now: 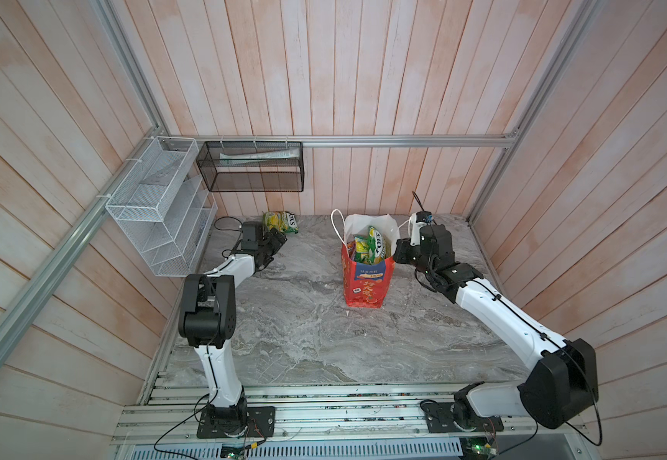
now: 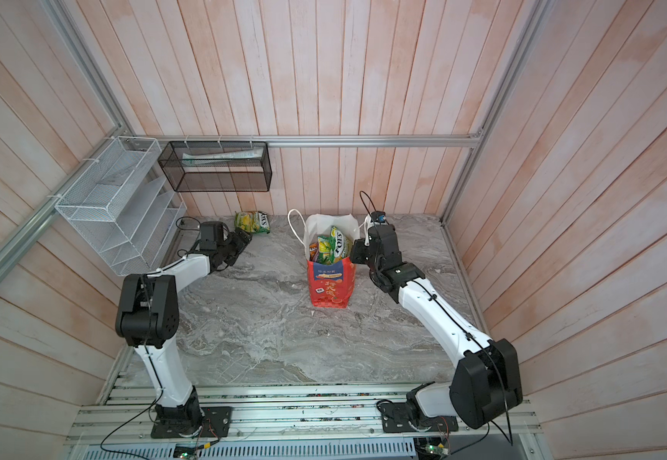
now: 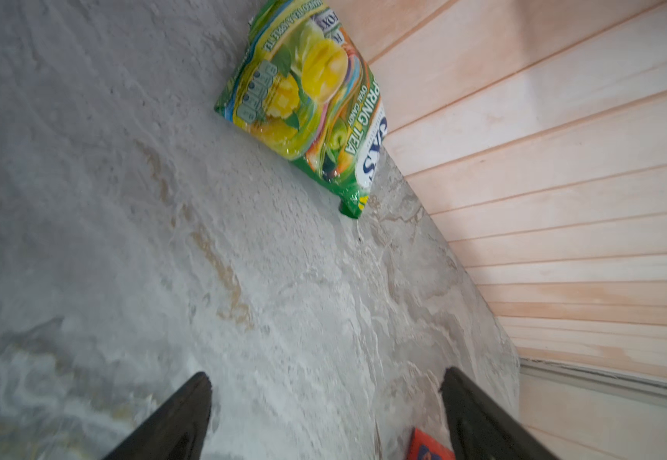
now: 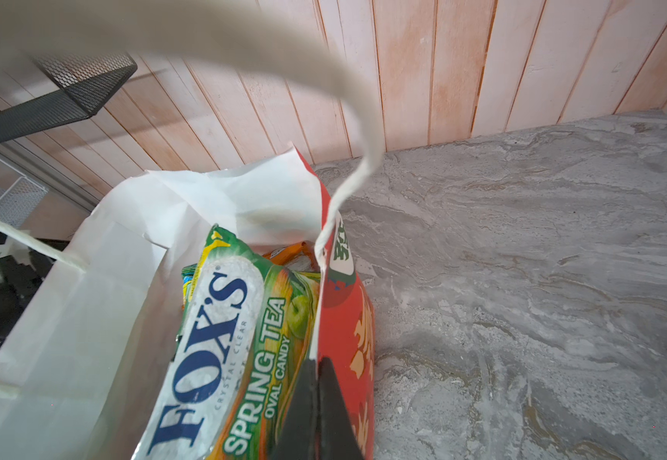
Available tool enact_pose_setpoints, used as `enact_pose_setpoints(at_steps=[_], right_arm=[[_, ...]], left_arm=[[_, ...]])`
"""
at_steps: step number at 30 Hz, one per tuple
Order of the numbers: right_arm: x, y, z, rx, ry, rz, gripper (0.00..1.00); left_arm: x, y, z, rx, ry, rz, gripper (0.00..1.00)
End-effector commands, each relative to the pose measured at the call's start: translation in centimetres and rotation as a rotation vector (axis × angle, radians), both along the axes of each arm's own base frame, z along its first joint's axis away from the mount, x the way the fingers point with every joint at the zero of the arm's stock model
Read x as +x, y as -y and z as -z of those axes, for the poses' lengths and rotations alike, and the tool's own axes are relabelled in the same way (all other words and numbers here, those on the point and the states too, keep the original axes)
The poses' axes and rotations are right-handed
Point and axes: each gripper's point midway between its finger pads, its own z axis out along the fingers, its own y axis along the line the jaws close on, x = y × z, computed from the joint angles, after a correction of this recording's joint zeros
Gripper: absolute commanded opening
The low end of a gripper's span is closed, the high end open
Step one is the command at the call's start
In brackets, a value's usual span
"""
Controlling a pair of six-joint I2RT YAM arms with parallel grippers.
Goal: Place the snacks into the paper bag
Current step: 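Withdraw the left gripper and move it to the green packet by the wire basket, then close the left gripper on the green packet and start lifting it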
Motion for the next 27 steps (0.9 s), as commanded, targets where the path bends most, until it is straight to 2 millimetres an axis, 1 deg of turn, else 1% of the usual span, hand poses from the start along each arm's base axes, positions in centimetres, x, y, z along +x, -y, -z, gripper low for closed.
enact_pose_setpoints(at_steps=[1,3,6,10,16,19,25,27], right_arm=[[-0.2,-0.5,2.2,-0.047,-0.050,-0.012,0.00],[-0.1,-0.6,2.4,-0.056,-0.051,-0.008,0.00],[0.1,-0.8,2.7,-0.072,-0.054,-0.003,0.00],[0.2,-1.0,3.3,-0.090,-0.063,-0.003,0.00],[0.2,-1.1,3.3,-0.105,-0.061,0.001,0.00],[0.2,-1.0,3.2,-0.106,-0.055,0.006,0.00],[0.0,-1.1,2.7,-0.099,-0.046,0.001,0.00],[-0.1,-1.1,2.4,-0.097,-0.041,0.000,0.00]], left_arm=[[1.5,-1.0,2.5,0.049,-0.076,-0.004,0.92],[2.8,-1.4,3.8,0.031,-0.093,-0.005,0.89],[4.3,-1.6,4.6,0.018,-0.092,-0.013,0.87],[5.8,-1.8,6.1,0.010,-0.106,-0.036,0.87],[8.4,-2.1,8.1,-0.004,-0.134,-0.064,0.82],[9.2,-2.4,9.3,-0.011,-0.149,-0.091,0.81],[10.3,-2.6,11.4,-0.069,-0.158,-0.126,0.74],[10.6,-2.5,11.9,-0.085,-0.156,-0.132,0.74]])
